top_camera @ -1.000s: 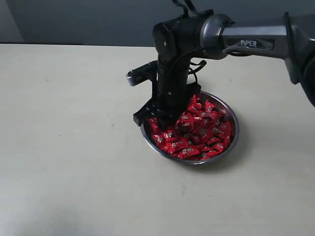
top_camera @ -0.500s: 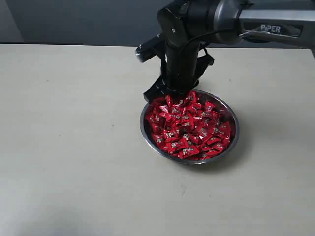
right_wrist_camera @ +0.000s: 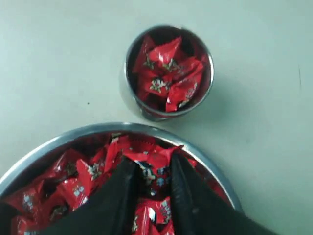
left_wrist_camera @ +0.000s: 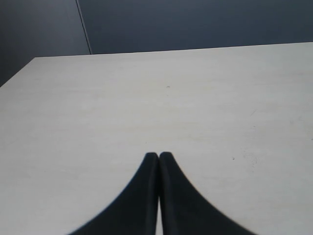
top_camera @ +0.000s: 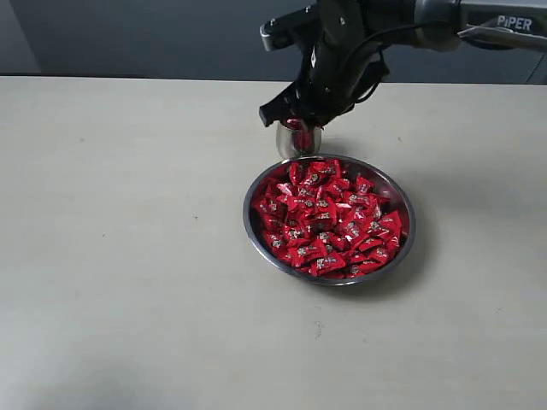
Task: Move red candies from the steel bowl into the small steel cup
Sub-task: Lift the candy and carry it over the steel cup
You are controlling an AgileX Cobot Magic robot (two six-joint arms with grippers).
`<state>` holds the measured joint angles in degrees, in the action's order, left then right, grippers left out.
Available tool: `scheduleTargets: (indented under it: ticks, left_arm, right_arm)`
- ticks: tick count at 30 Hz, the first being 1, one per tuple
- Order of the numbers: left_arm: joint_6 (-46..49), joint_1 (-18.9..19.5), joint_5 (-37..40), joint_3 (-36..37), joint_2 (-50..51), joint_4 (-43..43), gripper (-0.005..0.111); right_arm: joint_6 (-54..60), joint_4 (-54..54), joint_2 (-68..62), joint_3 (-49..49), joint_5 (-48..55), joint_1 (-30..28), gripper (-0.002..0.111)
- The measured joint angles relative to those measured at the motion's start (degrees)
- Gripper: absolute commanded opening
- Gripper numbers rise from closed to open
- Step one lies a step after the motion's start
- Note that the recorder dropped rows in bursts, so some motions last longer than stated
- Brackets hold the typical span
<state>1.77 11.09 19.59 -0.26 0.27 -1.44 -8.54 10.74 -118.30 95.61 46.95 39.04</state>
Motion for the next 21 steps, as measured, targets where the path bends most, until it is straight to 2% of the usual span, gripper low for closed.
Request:
scheduleTargets:
  ticks: [12, 21]
  left_arm:
    - [0.00, 0.00, 0.00, 0.00, 0.00, 0.00, 0.000]
    - [0.00, 0.00, 0.00, 0.00, 0.00, 0.00, 0.000]
  right_arm:
    - [-0.21, -5.57, -6.45, 13.64, 1.87, -2.83, -0.001]
    - [-0.21, -6.95, -11.21, 19.05, 4.58, -4.46, -0.001]
